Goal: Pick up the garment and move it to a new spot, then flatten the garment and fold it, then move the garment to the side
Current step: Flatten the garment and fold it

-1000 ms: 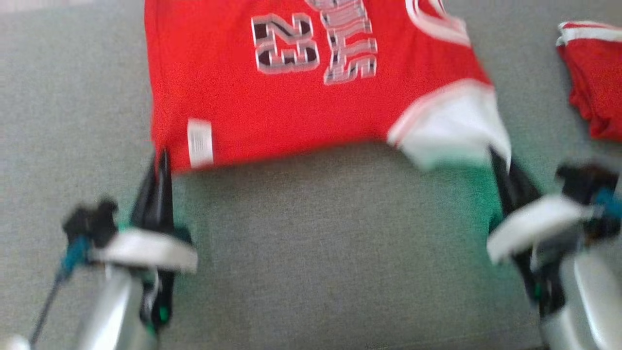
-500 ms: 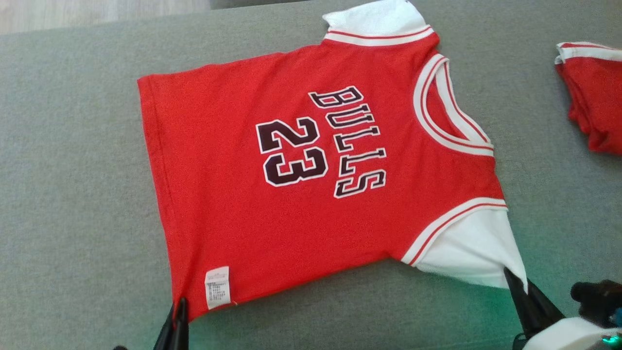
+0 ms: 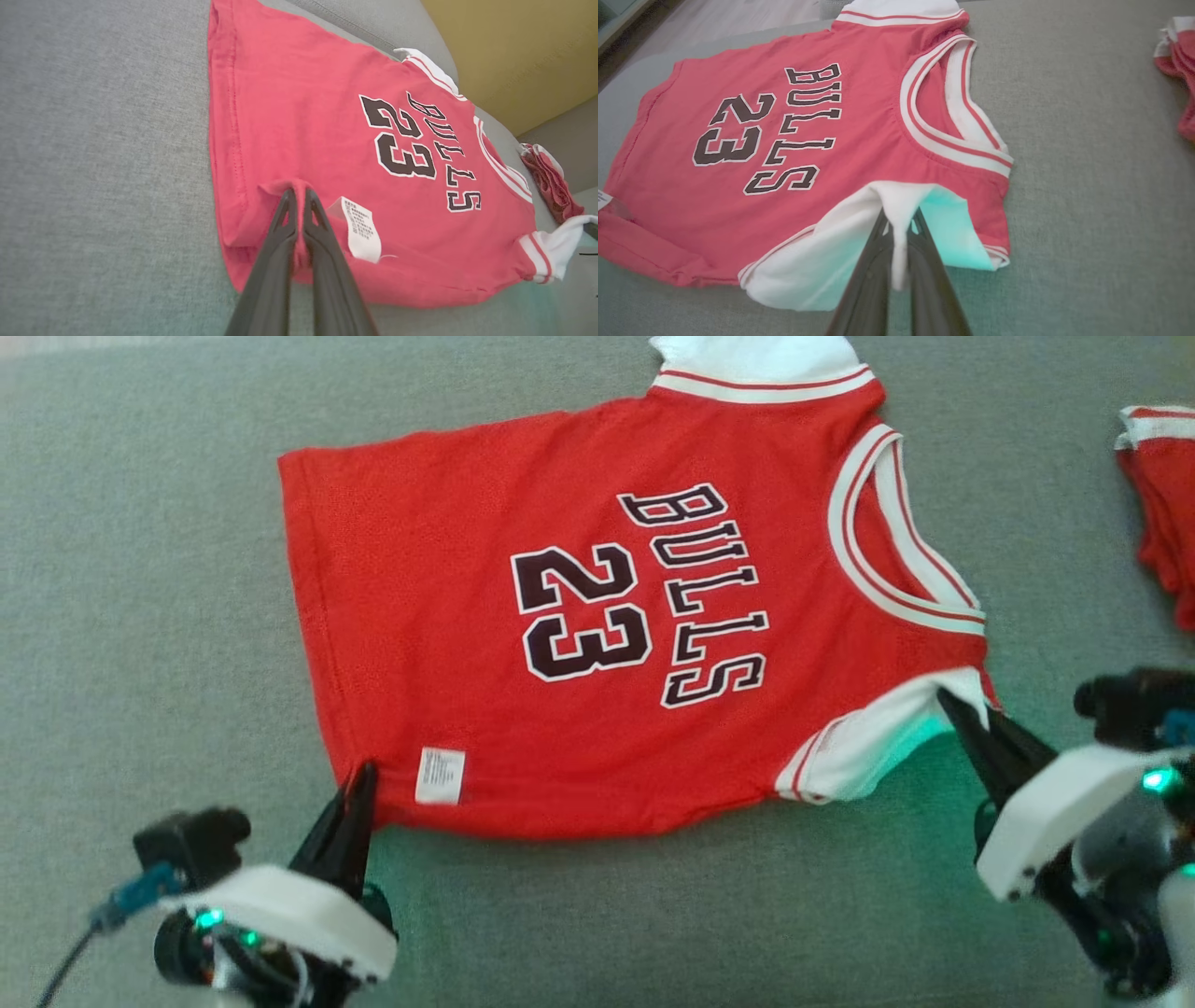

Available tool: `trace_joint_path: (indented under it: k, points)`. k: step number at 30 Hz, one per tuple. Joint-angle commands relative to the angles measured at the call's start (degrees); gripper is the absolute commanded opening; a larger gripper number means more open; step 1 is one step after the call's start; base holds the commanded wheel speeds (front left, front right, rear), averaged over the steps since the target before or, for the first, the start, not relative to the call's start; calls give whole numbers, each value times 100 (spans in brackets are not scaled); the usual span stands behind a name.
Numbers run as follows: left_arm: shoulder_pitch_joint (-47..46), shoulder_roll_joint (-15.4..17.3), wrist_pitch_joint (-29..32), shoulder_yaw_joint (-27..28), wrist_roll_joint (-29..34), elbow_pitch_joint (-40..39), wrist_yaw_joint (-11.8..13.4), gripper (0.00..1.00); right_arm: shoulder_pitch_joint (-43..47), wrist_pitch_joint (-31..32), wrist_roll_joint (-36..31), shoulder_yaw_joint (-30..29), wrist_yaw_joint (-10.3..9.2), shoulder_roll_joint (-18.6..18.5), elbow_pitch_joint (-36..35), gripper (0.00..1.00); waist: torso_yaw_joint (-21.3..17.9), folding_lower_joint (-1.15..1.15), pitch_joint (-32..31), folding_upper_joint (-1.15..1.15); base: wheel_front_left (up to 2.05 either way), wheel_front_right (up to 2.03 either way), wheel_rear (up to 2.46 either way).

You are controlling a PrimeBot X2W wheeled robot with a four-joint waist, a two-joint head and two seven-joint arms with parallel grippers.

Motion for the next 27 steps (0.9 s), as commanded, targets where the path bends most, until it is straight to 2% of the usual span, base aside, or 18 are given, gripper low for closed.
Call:
trace_joint_path:
  k: [1, 6, 15, 16, 17, 18, 19, 20, 27]
  points:
    - [-217, 88, 128, 221, -69, -161, 47, 0, -235, 35, 41, 121, 39, -185, -129, 0, 34, -1, 36, 0, 0, 0, 0]
    - [-636, 223, 773, 353, -371, -133, 211, 0, -893, 219, 280, 309, 39, -386, 274, 0, 102, -1, 148, 0, 0, 0, 0]
    - [-1313, 387, 1494, 467, -677, 160, 396, 0, -2025, 293, 474, 681, 39, -636, 1117, 0, 188, -1, 323, 0, 0, 0, 0]
    - [-1389, 392, 1548, 460, -681, 225, 420, 19, -2149, 280, 475, 767, 39, -655, 1208, 22, 190, -1, 339, 0, 0, 0, 0]
    - [-1464, 403, 1592, 445, -668, 288, 440, 49, -2258, 274, 505, 843, 39, -658, 1310, 86, 190, -1, 354, 0, 0, 0, 0]
    - [-1535, 410, 1623, 432, -657, 348, 452, 70, -2369, 243, 515, 870, 39, -647, 1423, 100, 189, -1, 367, 0, 0, 0, 0]
    - [-1601, 411, 1639, 427, -646, 406, 468, 76, -2477, 170, 482, 882, 39, -642, 1527, 100, 190, -1, 376, 0, 0, 0, 0]
    - [-1668, 404, 1617, 449, -625, 459, 504, 100, -2564, 91, 442, 883, 39, -629, 1628, 100, 191, -1, 384, 0, 0, 0, 0]
    - [-1704, 402, 1207, 646, -509, 418, 549, 100, -2601, -483, 260, 765, 39, -605, 1728, 100, 158, -1, 340, 0, 0, 0, 0]
